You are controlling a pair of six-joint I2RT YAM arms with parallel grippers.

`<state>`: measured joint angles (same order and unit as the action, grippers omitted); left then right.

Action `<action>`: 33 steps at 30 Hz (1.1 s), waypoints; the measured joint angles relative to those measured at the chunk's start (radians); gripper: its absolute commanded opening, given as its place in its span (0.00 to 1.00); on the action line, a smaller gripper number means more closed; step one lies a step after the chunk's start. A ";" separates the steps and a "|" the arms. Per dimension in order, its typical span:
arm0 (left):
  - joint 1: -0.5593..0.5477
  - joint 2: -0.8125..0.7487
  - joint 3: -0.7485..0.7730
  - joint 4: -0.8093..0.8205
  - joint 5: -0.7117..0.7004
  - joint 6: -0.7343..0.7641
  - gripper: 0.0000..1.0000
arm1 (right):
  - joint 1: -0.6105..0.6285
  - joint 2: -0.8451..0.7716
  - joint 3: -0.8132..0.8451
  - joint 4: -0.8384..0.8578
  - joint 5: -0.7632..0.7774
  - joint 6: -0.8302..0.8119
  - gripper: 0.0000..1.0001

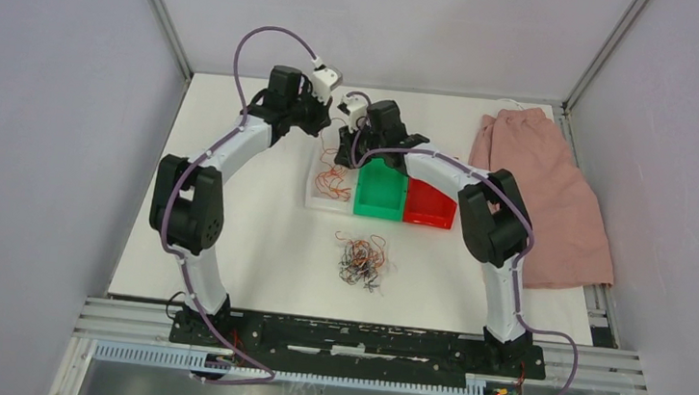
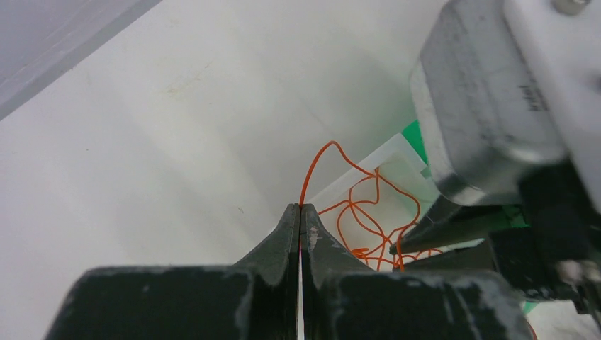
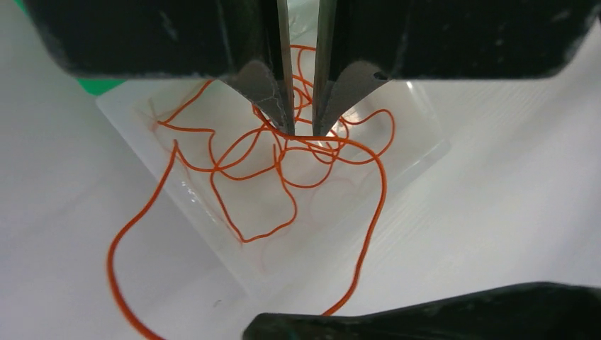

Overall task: Untangle the cables
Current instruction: Place the cable in the bin.

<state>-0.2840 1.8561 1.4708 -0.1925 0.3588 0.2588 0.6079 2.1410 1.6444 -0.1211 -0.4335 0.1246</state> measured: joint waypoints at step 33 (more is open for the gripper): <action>-0.071 -0.107 -0.248 0.027 -0.046 -0.068 0.03 | -0.030 -0.366 -0.302 -0.009 0.259 0.106 0.68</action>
<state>-0.3546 1.7493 1.2232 -0.1658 0.3126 0.1909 0.5781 1.7748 1.3426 -0.1299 -0.1745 0.2310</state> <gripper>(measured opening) 0.031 0.668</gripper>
